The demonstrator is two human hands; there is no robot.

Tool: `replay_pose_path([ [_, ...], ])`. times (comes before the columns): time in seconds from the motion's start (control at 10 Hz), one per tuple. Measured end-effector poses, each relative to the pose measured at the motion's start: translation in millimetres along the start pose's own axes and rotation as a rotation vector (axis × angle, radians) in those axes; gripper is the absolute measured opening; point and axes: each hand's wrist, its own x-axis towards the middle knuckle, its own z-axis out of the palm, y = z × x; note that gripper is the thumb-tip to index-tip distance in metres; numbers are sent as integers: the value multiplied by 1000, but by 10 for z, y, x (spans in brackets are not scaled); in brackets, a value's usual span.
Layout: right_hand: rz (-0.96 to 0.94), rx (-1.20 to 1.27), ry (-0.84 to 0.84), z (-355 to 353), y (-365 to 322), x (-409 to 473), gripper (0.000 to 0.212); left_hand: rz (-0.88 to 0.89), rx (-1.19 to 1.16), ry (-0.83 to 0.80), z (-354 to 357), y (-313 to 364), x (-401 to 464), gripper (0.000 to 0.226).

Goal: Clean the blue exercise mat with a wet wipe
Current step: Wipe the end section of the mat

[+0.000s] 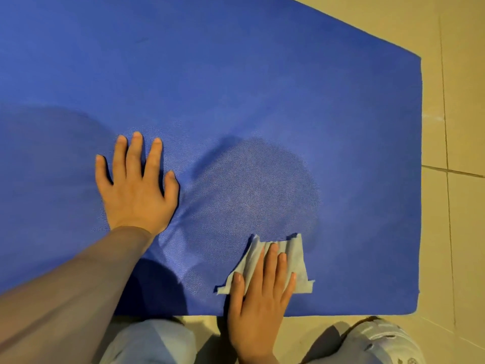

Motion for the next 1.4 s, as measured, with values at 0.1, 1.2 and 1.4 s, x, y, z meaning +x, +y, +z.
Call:
replay_pose_path([
  [0.1, -37, -40, 28, 44, 48, -31, 60, 2, -4, 1, 5, -4, 7, 62],
  [1.2, -312, -70, -113, -179, 377, 211, 54, 7, -9, -12, -1, 1, -24, 63],
  [1.4, 117, 236, -20, -362, 784, 540, 61, 1, -34, -41, -7, -17, -16, 65],
])
